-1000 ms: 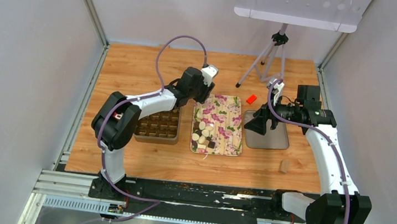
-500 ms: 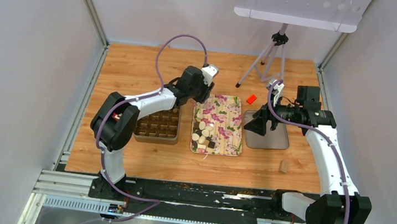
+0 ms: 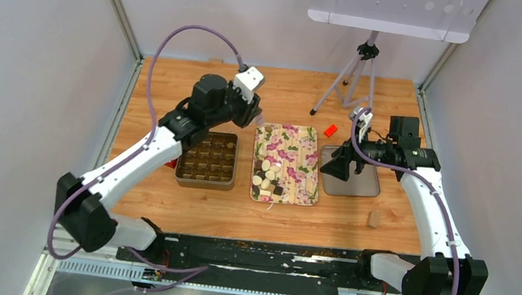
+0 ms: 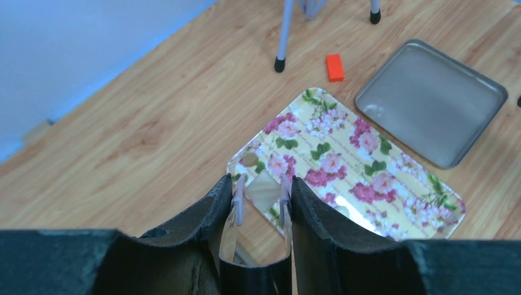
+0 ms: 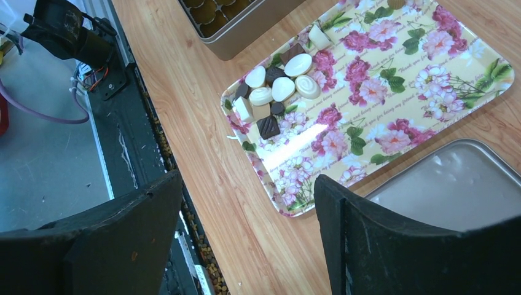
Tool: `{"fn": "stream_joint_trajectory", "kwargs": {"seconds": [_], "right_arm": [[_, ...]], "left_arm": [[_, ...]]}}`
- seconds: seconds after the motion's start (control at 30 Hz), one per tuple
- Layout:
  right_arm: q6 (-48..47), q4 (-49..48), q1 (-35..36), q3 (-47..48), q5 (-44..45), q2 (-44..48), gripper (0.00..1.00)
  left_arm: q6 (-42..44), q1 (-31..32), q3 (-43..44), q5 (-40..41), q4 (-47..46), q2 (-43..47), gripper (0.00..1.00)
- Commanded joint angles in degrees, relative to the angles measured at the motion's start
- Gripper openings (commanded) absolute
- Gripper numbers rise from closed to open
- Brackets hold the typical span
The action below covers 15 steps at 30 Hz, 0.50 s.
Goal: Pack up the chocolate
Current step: Pick up the fake chocolate from the plate, then place the fake chocolate in the packing box.
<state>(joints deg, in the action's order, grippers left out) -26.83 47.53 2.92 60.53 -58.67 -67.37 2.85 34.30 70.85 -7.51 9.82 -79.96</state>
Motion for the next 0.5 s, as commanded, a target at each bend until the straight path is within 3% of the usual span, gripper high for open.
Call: {"fn": "stream_joint_trajectory", "kwargs": {"seconds": [0.0,0.2,0.47], "right_arm": [[0.8,-2.7,-0.3,-0.4,-1.9,1.7,0.78],[-2.8,-1.2,-0.2,0.0,-1.2,0.8,0.76],[-6.3,0.1,0.2,1.6,0.6,-2.7,0.75]], "left_arm": [[6.6,-2.1,-4.4,-0.7,4.9,7.6,0.15],[9.8,-5.9,-9.1,-0.6,7.0,13.5,0.15],[6.0,-12.0,-10.7,-0.1,4.6,9.7,0.16]]}}
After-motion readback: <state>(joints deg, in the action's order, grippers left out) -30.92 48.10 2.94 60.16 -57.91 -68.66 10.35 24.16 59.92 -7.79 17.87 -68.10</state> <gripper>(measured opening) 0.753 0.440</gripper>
